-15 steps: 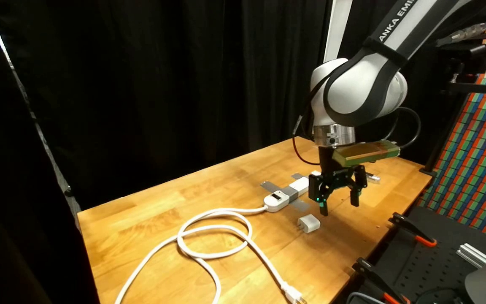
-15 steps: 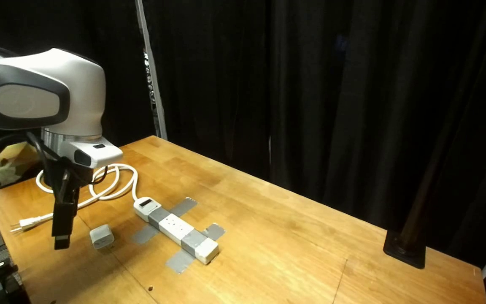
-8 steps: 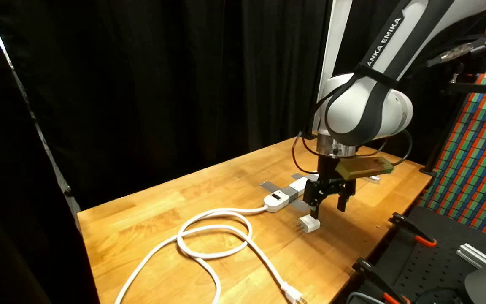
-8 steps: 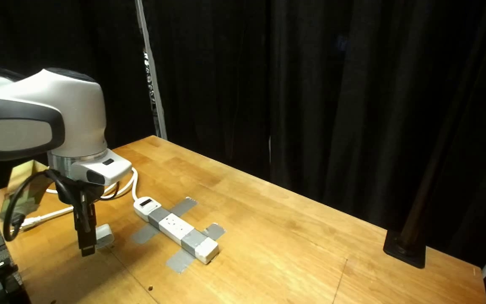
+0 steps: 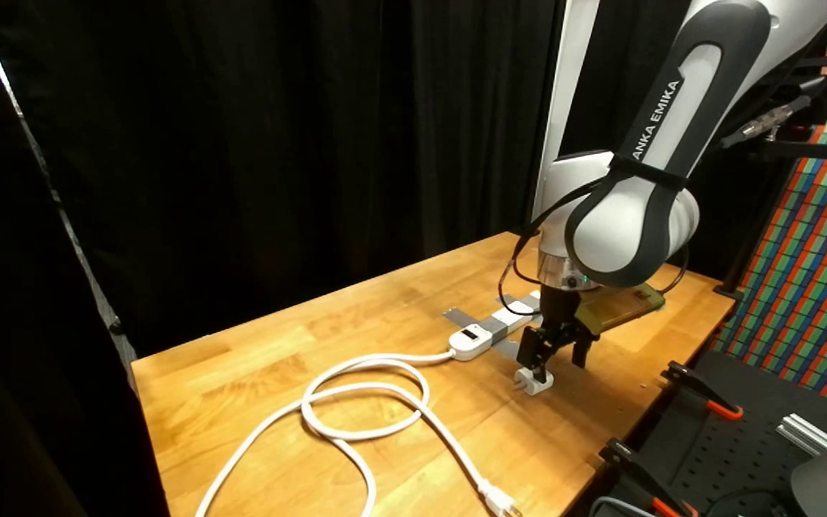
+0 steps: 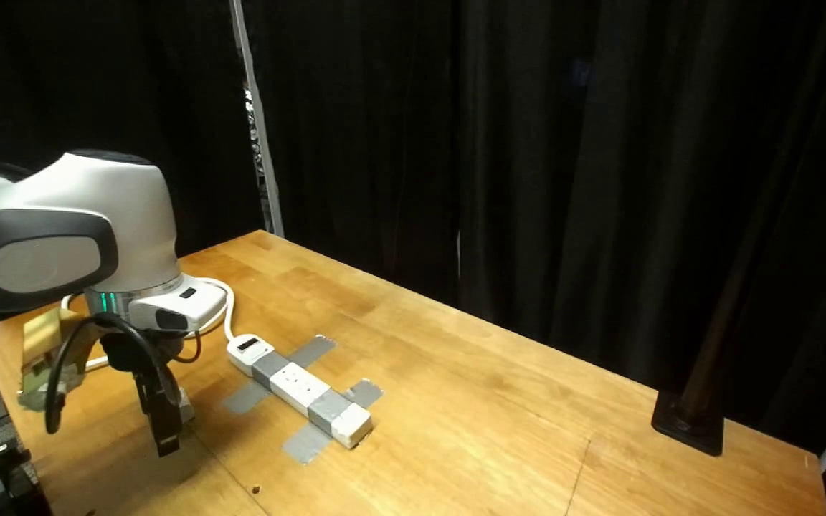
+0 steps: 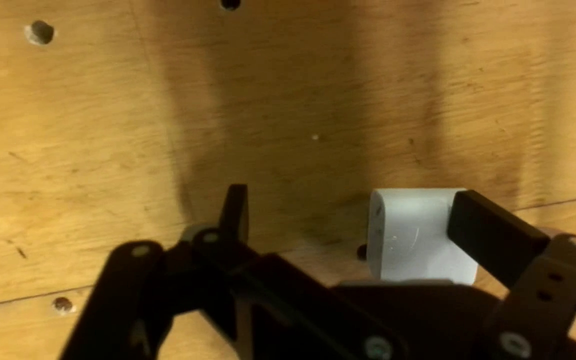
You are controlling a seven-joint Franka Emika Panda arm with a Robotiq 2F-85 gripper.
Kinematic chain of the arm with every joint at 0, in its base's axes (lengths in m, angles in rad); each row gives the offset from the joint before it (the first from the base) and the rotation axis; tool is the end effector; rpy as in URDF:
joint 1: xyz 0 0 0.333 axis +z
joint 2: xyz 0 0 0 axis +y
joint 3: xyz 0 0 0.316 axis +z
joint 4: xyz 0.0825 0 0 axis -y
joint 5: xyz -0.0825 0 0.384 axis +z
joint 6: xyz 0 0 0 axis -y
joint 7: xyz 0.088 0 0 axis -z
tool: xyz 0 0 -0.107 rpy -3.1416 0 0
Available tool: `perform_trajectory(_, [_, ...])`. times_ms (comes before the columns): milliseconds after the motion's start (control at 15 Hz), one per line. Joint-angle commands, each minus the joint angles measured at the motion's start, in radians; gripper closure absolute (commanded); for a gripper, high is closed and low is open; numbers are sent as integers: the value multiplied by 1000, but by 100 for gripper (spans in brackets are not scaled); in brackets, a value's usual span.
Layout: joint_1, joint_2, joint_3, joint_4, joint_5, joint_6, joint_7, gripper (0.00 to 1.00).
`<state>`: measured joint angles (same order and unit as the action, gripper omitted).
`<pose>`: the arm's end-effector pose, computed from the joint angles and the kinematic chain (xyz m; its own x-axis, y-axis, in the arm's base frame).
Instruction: Plug the charger into the adapter
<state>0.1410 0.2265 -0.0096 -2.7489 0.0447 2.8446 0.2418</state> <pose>0.3667 0.0457 0.1398 0.9798 -0.1537 -0.1279 -0.1516 -0.9881 0.0262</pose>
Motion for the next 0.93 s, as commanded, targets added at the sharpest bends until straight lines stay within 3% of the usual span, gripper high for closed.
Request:
perform_trajectory(0, [25,-20,-45,2,-91,-26,49,0])
perform_trajectory(467, [44,-12,-132,1,-247,25,110,0])
perform_trajectory(867, [43,34,-196,58,-308,41,165,0])
